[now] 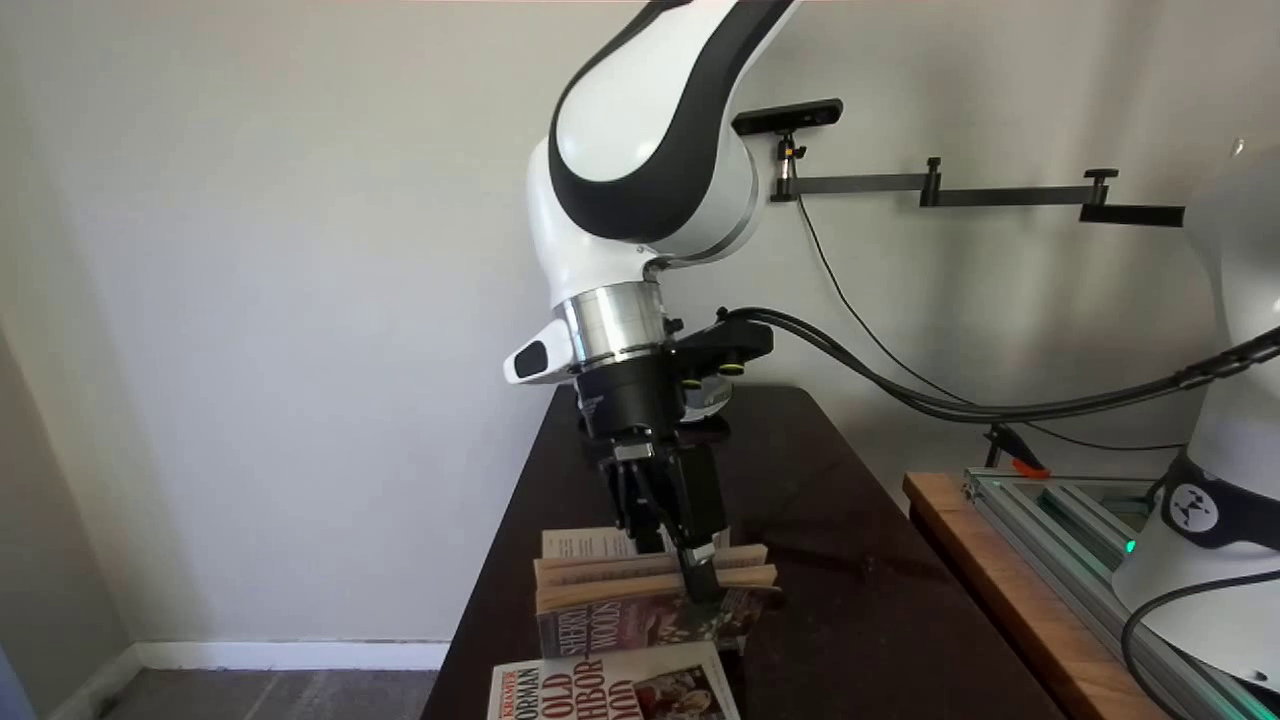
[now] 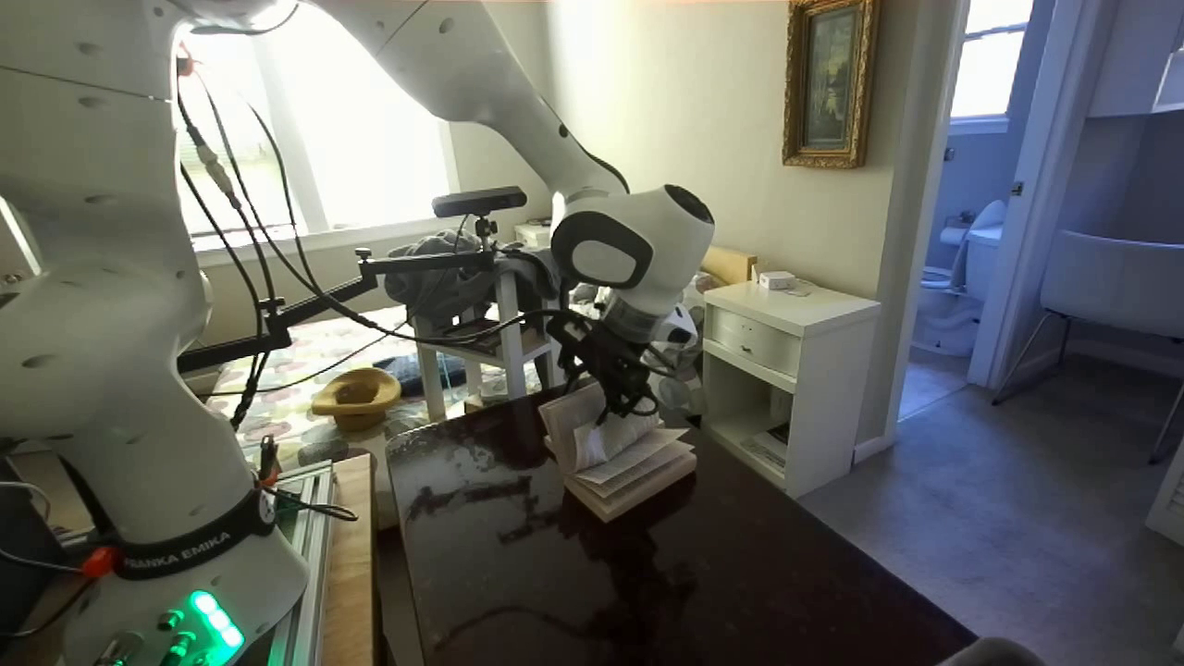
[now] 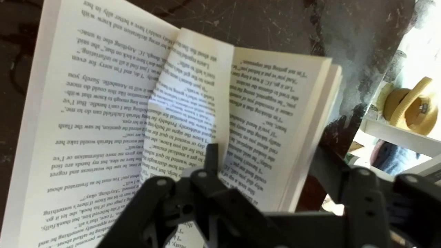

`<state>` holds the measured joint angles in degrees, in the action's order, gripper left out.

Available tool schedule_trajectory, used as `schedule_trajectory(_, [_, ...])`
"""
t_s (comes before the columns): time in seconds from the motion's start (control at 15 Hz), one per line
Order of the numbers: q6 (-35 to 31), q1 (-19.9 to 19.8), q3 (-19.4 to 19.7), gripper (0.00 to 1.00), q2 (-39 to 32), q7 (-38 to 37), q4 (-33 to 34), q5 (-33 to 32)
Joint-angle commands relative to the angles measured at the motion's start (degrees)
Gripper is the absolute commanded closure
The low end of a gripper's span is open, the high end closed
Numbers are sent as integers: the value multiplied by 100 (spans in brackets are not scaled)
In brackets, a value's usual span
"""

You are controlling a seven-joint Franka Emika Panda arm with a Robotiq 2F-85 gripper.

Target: Open the book on the right

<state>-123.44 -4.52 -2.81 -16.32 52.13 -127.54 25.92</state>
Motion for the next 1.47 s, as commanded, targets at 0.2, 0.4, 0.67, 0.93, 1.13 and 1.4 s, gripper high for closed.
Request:
schedule_trajectory(0.2, [21, -20, -134, 20, 180, -100, 50, 237])
schedule_trajectory(0.4, [26, -4, -186, 21, 212, -81, 79, 308])
schedule_trajectory(0.67, [24, 8, -226, 22, 206, -66, 84, 361])
schedule_trajectory(0.93, [-15, 42, -242, 21, 179, -70, 42, 299])
schedule_trajectory(1.13, [-27, 63, -264, 22, 192, -66, 19, 277])
schedule_trajectory(1.4, [-75, 116, -313, 20, 226, -78, -33, 226])
